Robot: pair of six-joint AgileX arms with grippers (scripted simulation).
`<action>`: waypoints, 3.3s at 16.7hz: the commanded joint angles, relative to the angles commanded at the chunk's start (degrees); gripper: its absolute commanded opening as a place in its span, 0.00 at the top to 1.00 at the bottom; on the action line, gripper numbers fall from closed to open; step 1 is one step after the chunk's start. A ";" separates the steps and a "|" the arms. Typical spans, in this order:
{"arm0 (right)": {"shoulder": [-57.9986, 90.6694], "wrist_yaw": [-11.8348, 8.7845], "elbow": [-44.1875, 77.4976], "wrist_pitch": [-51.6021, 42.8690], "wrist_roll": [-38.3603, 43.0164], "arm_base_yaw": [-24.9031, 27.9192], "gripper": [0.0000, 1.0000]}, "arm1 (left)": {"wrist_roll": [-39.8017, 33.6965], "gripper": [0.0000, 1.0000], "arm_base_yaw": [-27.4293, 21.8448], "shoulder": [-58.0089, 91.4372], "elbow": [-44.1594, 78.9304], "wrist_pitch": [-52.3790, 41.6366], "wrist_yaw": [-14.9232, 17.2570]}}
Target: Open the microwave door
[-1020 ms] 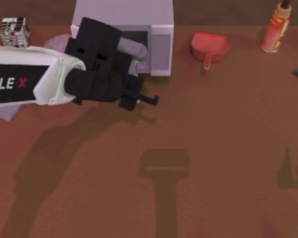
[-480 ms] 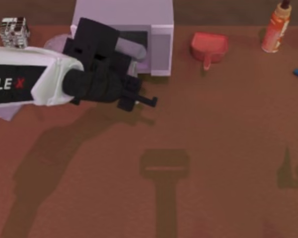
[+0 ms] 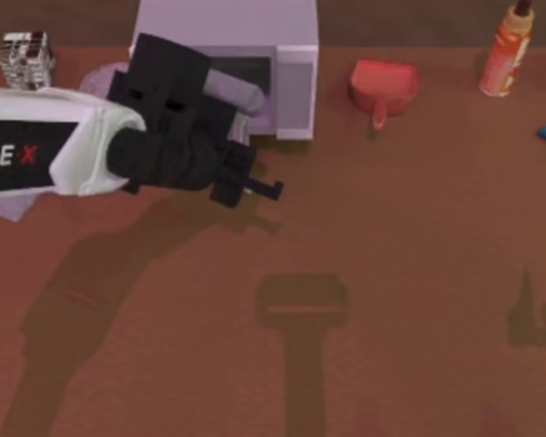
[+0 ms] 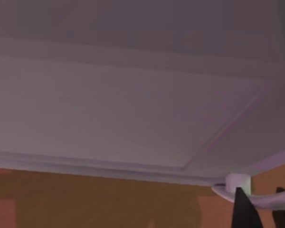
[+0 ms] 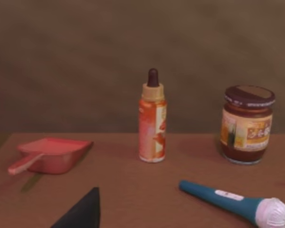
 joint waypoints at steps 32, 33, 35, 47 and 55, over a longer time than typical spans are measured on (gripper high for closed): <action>0.00 0.00 0.00 0.00 0.00 0.00 0.00 | 3.07 1.00 1.26 -1.13 -1.44 -0.01 2.61; 0.00 0.00 0.00 0.00 0.00 0.00 0.00 | 3.07 1.00 1.26 -1.13 -1.44 -0.01 2.61; 0.00 0.00 0.00 0.00 0.00 0.00 0.00 | 3.07 1.00 1.26 -1.13 -1.44 -0.01 2.61; 0.00 0.00 0.00 0.00 0.00 0.00 0.00 | 3.07 1.00 1.26 -1.13 -1.44 -0.01 2.61; 0.00 0.00 0.00 0.00 0.00 0.00 0.00 | 3.47 1.00 1.17 -1.25 -1.77 -0.17 3.54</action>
